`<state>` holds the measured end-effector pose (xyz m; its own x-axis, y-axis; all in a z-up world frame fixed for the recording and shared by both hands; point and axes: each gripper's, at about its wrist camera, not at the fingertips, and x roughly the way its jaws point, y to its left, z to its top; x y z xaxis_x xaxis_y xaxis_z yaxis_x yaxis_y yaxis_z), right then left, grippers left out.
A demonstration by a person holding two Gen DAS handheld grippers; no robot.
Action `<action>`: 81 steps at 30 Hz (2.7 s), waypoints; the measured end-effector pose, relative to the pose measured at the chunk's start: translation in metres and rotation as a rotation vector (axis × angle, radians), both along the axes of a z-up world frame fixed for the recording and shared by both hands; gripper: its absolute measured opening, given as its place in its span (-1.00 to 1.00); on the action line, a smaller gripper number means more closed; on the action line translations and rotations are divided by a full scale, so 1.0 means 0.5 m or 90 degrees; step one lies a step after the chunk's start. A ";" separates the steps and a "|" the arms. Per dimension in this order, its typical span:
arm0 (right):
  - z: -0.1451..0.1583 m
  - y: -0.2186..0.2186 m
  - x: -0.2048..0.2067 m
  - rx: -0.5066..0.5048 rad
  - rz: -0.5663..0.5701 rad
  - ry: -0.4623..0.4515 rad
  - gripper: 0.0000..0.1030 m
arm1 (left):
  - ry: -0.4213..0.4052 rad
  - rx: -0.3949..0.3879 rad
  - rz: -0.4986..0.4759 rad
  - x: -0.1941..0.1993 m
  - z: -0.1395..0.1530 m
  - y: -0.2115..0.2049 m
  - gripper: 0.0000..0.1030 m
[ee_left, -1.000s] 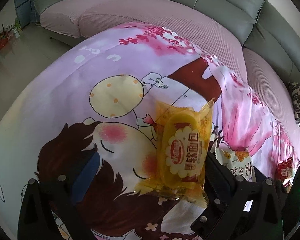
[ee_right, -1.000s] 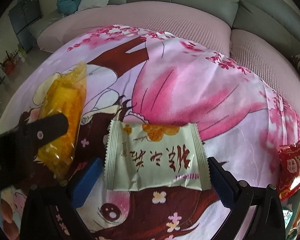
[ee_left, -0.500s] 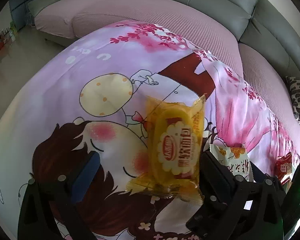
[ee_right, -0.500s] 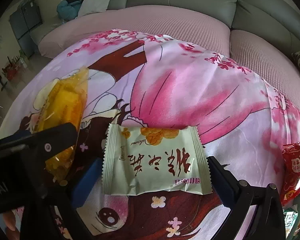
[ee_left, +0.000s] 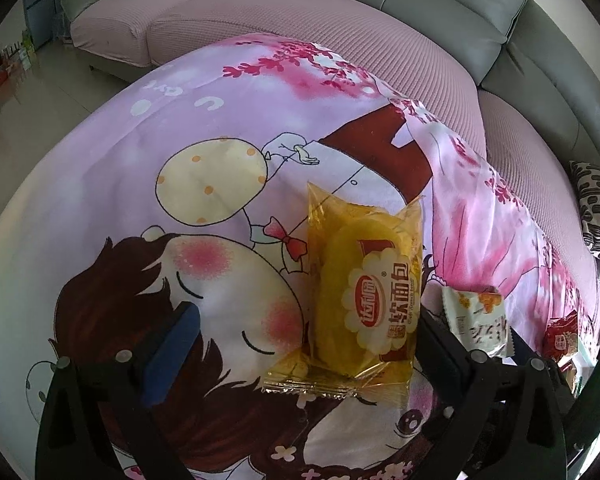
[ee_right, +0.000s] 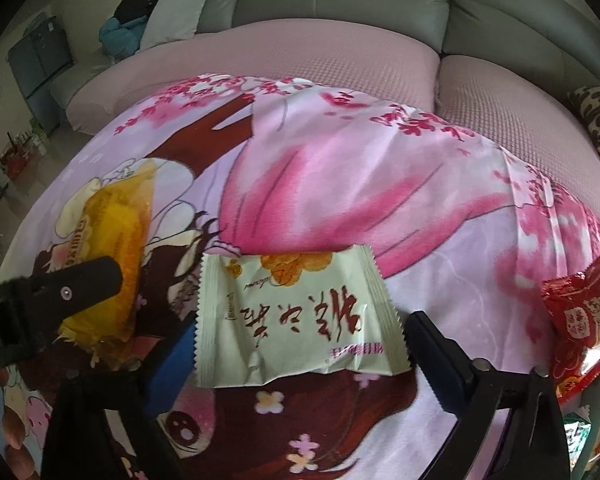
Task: Organize snacks
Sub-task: 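Lift both held packs and carry them toward the tray, then lower the yellow bread bag into the tray with left tool while right releases the white pack there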
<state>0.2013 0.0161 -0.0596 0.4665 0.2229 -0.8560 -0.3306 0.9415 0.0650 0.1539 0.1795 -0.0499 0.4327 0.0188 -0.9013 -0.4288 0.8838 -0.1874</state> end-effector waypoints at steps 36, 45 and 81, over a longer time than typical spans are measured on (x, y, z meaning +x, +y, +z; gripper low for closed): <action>0.013 -0.006 -0.010 0.005 -0.044 -0.021 0.41 | 0.006 -0.017 -0.031 0.015 0.002 -0.031 0.03; 0.022 -0.019 -0.013 0.016 -0.057 -0.020 0.17 | -0.001 -0.022 -0.035 0.014 0.009 -0.036 -0.18; 0.148 -0.152 -0.109 0.058 -0.158 -0.071 0.16 | -0.088 0.041 -0.100 -0.031 0.157 -0.132 -0.20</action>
<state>0.1470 -0.0602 0.0144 0.6066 0.1634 -0.7780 -0.1005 0.9866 0.1288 0.1385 0.1134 0.0288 0.5547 -0.0029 -0.8321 -0.2592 0.9496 -0.1761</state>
